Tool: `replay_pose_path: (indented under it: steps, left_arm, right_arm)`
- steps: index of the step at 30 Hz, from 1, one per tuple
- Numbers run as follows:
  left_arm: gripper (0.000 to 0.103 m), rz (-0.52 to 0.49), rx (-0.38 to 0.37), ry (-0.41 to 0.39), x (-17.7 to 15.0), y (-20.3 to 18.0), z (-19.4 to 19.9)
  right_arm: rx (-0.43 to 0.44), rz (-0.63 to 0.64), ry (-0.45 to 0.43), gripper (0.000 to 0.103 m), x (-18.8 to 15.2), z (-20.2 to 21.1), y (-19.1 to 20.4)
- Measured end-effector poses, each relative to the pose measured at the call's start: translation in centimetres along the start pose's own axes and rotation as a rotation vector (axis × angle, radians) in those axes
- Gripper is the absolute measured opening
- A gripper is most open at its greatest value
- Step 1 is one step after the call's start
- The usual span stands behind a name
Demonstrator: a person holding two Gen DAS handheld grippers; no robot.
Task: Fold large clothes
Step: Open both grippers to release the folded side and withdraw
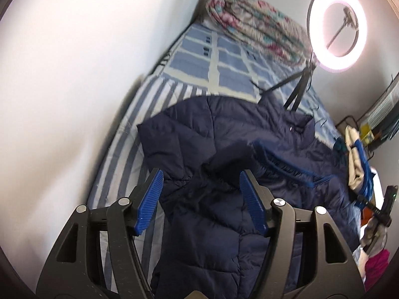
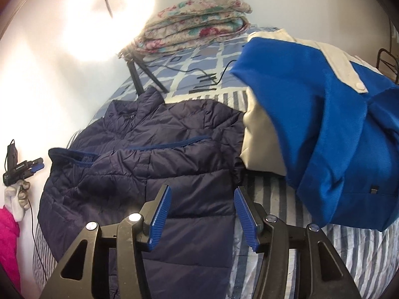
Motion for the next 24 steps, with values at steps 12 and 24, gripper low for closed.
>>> replay_pose_path:
  steps: [12, 24]
  left_arm:
    - [0.061, 0.036, 0.142, 0.115, 3.3, -2.0, -8.6]
    - [0.060, 0.019, -0.061, 0.156, 1.0, -0.1, -5.0]
  right_arm:
    - [-0.026, 0.053, 0.045, 0.055, -0.3, -1.7, 0.9]
    - [0.068, -0.007, 0.044, 0.055, 0.4, -2.2, -0.3]
Point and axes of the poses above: each gripper's, at about its wrist camera, not at the fingertips, and z roughly against the way its jaws point, y to its left, x to its top, the point moved 2 cm from there along -z, roughly the way its jaws point, and after that the axes turned 13 degrees about y, right-handed, at the moved point
